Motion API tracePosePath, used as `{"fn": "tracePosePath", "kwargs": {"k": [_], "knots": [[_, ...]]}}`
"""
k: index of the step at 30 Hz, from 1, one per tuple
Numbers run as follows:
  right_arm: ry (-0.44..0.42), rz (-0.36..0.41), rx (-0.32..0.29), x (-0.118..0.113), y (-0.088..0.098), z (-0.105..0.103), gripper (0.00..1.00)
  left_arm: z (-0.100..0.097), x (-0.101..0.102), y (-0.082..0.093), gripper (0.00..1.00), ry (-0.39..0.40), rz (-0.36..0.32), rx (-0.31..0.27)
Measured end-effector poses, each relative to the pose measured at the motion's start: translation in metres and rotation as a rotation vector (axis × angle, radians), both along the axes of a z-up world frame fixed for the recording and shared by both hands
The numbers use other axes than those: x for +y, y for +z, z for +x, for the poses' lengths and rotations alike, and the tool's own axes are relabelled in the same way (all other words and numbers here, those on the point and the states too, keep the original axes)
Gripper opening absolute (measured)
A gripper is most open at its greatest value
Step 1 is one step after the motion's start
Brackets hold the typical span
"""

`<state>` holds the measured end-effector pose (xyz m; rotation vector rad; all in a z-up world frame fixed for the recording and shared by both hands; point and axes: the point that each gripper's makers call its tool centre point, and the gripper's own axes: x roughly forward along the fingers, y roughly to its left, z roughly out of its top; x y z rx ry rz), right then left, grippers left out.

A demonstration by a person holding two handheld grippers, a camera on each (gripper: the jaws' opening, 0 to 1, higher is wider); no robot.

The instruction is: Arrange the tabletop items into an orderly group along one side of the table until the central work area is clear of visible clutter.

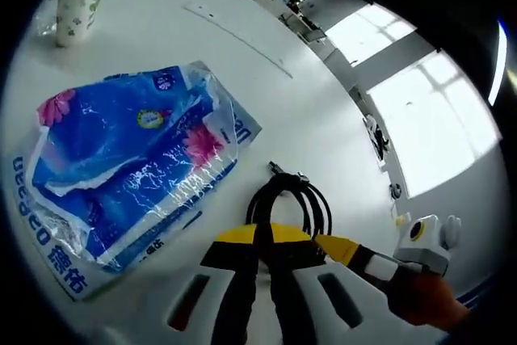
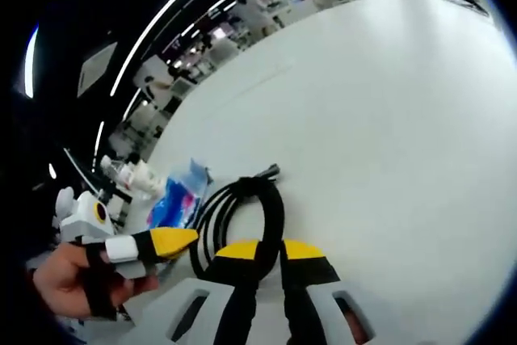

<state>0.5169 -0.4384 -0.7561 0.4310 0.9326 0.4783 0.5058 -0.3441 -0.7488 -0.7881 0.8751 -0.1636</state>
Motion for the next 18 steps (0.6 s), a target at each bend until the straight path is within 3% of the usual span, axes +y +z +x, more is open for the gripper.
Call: {"fn": "tracePosePath", "kwargs": {"k": [9,18], "knots": [[-0.027,0.01,-0.013,-0.002,0.009,0.003,0.15,-0.006,0.005,0.008,0.14,0.013,0.004,-0.008],[-0.021,0.004,-0.017,-0.001,0.012,-0.005,0.16,-0.02,0.012,0.012,0.19,0.021,-0.002,-0.011]]}}
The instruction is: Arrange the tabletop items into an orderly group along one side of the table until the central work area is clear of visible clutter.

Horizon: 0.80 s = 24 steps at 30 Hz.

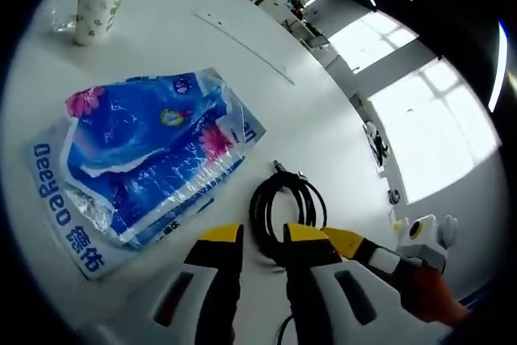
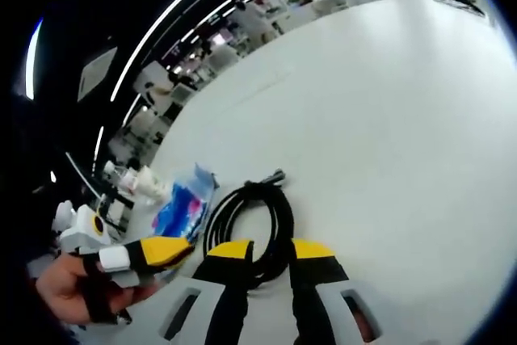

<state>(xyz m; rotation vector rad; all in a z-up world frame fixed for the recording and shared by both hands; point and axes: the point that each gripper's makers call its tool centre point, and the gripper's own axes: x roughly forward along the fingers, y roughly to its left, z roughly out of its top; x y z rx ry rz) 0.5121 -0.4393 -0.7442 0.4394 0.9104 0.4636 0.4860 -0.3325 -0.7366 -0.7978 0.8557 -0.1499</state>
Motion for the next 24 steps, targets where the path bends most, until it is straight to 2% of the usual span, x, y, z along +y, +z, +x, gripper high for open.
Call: {"fn": "tracePosePath", "kwargs": {"k": [11,24], "knots": [[0.005,-0.004,-0.003,0.004,0.004,-0.018,0.16,-0.021,0.001,0.008,0.22,-0.001,-0.012,-0.013],[0.058,-0.011,-0.018,0.022,0.007,-0.042,0.17,-0.051,0.018,0.01,0.23,0.027,-0.013,-0.004]]}}
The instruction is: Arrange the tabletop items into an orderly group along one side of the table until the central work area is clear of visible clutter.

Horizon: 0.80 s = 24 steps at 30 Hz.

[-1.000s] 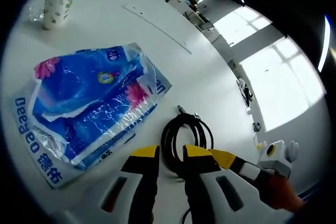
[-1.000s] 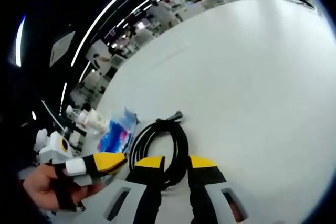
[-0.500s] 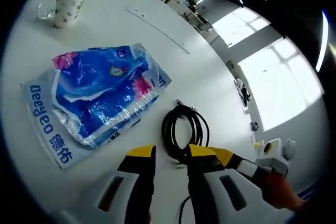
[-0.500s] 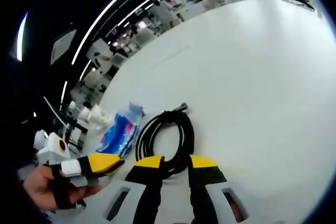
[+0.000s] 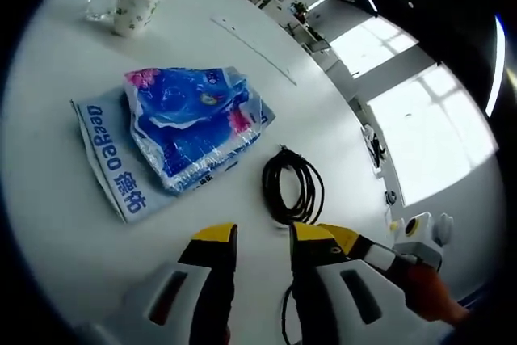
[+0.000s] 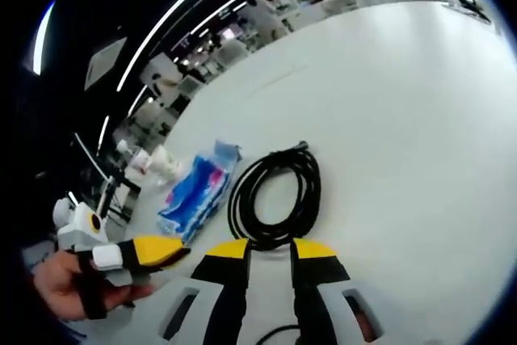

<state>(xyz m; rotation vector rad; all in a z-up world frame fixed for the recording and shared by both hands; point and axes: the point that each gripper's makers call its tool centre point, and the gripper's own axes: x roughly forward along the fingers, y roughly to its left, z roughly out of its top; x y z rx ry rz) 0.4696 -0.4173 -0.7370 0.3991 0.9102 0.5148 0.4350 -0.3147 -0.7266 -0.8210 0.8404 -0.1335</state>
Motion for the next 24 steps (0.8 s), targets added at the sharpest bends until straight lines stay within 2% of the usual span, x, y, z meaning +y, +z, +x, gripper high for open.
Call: {"fn": "tracePosePath", "kwargs": {"k": [20,24], "knots": [[0.101,0.002,-0.006,0.044,0.003,-0.023,0.17,-0.031,0.02,0.003,0.22,0.024,0.009,0.019],[0.129,0.0,-0.006,0.052,0.002,-0.029,0.17,-0.037,0.025,-0.004,0.22,0.021,0.017,0.033]]}}
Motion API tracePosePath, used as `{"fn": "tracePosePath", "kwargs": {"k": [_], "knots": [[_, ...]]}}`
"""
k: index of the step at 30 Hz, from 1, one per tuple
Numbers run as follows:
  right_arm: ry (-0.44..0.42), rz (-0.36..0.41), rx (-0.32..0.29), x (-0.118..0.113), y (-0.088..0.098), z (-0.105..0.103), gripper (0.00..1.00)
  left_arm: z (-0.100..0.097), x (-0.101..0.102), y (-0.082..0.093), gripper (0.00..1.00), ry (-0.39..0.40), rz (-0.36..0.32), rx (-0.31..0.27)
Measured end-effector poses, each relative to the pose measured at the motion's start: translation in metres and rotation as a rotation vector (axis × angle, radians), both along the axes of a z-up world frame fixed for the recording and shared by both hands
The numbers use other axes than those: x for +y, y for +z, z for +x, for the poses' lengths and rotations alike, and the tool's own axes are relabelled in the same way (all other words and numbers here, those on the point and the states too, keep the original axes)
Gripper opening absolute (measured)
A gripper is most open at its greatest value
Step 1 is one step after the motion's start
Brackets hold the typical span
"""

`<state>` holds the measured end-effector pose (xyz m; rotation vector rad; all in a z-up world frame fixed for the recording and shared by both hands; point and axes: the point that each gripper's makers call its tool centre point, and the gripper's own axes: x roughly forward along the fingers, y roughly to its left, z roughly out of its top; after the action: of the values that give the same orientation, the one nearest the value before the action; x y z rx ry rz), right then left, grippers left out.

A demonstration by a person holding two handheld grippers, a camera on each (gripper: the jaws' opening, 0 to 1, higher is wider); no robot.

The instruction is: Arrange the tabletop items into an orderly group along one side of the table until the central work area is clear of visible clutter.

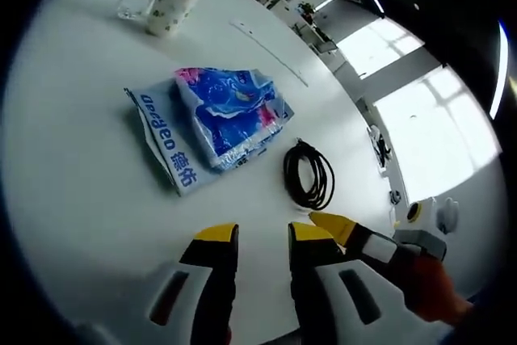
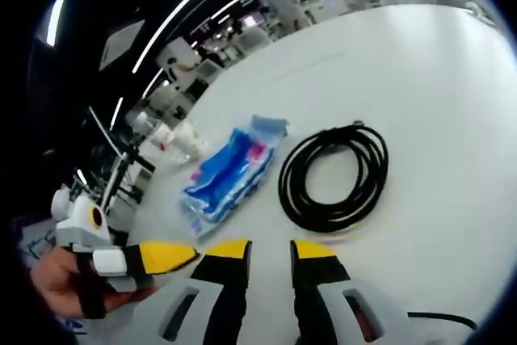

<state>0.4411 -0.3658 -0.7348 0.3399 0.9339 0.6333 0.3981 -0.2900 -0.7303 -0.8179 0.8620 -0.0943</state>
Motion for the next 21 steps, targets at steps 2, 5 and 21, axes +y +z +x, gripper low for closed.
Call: {"fn": "tracePosePath", "kwargs": {"k": [2,5,21], "knots": [[0.013,-0.001,0.0,0.004,0.0,-0.003,0.17,-0.002,0.002,0.0,0.22,0.002,0.003,0.001],[0.03,-0.002,-0.003,0.007,0.002,-0.006,0.17,-0.006,0.002,0.002,0.22,-0.008,0.011,-0.001],[0.065,-0.002,-0.006,0.016,0.002,-0.006,0.17,-0.027,0.028,-0.005,0.22,0.054,0.037,0.031]]}}
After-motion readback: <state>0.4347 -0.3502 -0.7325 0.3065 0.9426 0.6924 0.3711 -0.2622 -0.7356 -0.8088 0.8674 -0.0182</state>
